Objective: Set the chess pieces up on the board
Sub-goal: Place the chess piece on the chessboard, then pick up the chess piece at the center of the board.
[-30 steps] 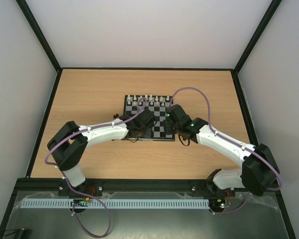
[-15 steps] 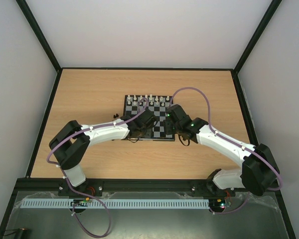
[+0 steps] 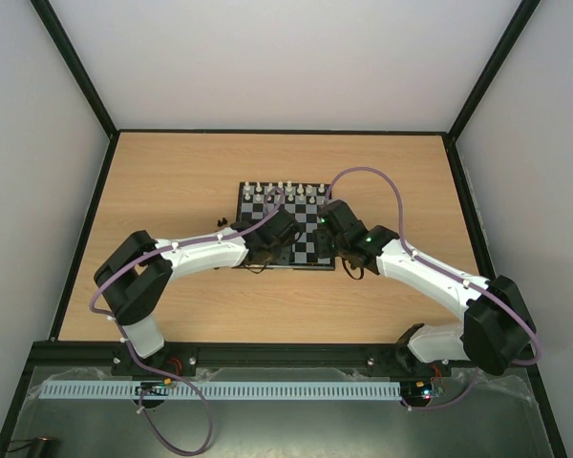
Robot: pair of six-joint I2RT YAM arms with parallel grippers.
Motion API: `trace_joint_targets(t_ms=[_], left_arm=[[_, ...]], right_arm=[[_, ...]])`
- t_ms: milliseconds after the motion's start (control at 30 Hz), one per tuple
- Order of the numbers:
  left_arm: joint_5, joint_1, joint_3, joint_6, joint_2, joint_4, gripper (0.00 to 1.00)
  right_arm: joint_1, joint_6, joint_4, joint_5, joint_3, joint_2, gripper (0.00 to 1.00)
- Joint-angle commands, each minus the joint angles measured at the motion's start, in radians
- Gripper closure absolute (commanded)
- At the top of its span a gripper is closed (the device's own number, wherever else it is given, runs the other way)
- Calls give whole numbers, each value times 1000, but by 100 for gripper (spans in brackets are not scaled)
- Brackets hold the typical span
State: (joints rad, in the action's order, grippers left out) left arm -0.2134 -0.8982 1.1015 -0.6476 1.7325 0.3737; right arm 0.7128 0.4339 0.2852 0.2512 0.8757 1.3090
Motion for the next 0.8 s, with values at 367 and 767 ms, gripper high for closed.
trace_joint_targets(t_ms=[367, 767], left_arm=[[-20, -13, 21, -10, -91, 57, 60], [-205, -10, 18, 43, -301, 79, 38]], right_arm=[[-4, 7, 6, 9, -13, -10, 43], [-48, 17, 19, 45, -11, 23, 16]])
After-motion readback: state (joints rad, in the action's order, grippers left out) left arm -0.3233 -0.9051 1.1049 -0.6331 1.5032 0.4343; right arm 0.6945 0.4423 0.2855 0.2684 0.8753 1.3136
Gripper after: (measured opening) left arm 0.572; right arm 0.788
